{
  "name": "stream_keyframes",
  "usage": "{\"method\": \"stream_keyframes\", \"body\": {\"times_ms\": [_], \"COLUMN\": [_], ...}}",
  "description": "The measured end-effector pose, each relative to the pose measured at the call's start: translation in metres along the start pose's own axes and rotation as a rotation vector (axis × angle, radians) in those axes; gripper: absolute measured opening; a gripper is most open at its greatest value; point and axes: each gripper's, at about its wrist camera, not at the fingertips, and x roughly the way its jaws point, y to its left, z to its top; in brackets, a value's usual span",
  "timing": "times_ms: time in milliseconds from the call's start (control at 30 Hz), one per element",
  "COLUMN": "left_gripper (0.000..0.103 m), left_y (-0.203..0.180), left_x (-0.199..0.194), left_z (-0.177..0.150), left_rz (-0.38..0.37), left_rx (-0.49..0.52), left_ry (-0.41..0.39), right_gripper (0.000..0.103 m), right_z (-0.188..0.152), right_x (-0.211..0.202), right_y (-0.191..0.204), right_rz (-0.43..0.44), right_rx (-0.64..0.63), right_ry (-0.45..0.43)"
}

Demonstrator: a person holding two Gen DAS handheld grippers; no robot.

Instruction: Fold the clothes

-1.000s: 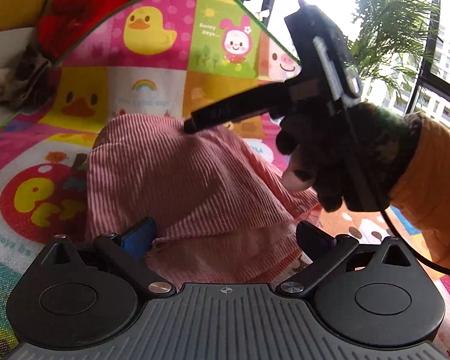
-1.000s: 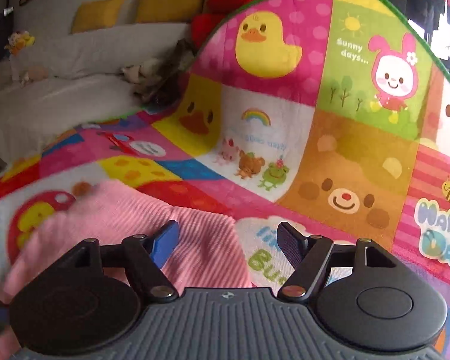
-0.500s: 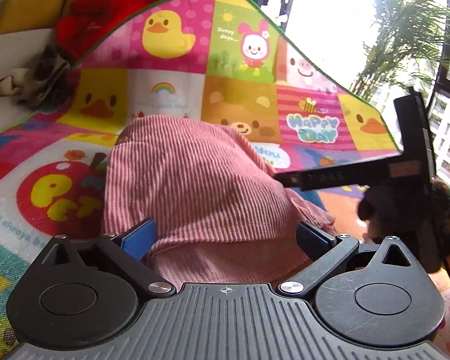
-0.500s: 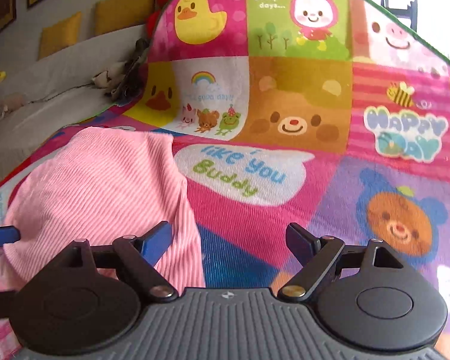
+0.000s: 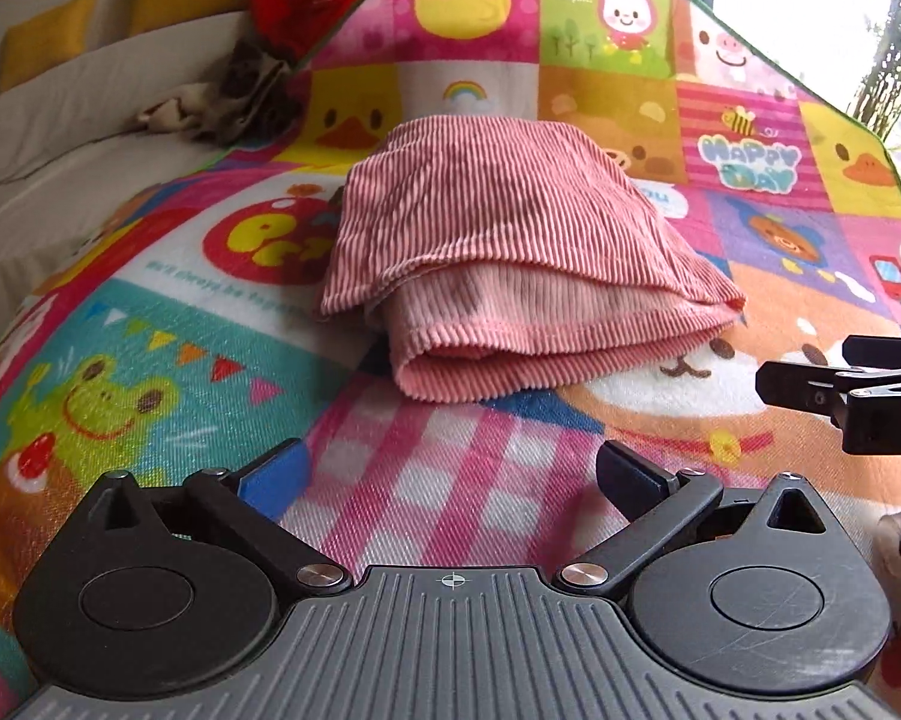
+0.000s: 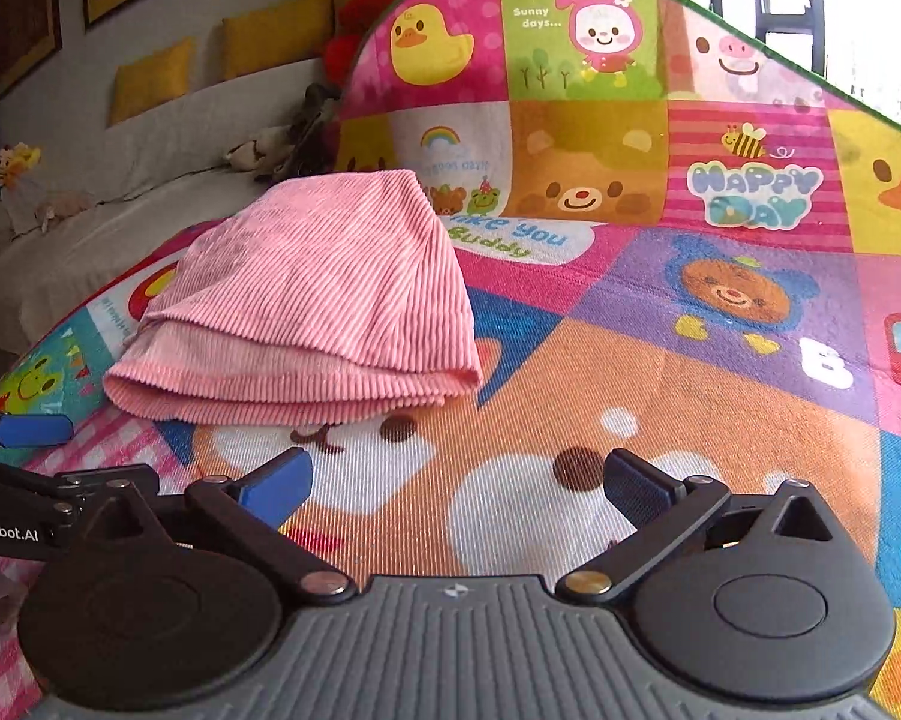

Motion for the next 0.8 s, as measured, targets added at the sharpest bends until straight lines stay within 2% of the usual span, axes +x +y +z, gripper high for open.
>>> {"method": "stream_keyframes", "body": {"times_ms": [133, 267, 367, 467, 800], "left_gripper": [0.103, 0.103, 0.103, 0.103, 0.103], "left_y": [-0.004, -0.008, -0.013, -0.013, -0.011], "left_x": [0.000, -0.001, 0.000, 0.009, 0.010], "left_z": [-0.002, 0.000, 0.001, 0.004, 0.000], "left_rz": [0.029, 0.043, 0.033, 0.050, 0.050], "left_rx": [-0.007, -0.018, 0.013, -0.002, -0.018], "left_ry": [-0.011, -0.043, -0.079, -0.037, -0.037], "right_gripper": [0.103, 0.103, 0.103, 0.103, 0.103], "right_z": [-0.003, -0.002, -0.002, -0.001, -0.003], "right_x": [0.006, 0.009, 0.011, 0.013, 0.013], "right_y": [0.004, 0.006, 0.007, 0.008, 0.008], "right_rz": [-0.069, -0.068, -0.066, -0.066, -0.071], "right_rx": [-0.007, -0.014, -0.008, -0.007, 0.001], "right_ry": [0.049, 0.037, 0.026, 0.020, 0.008]}}
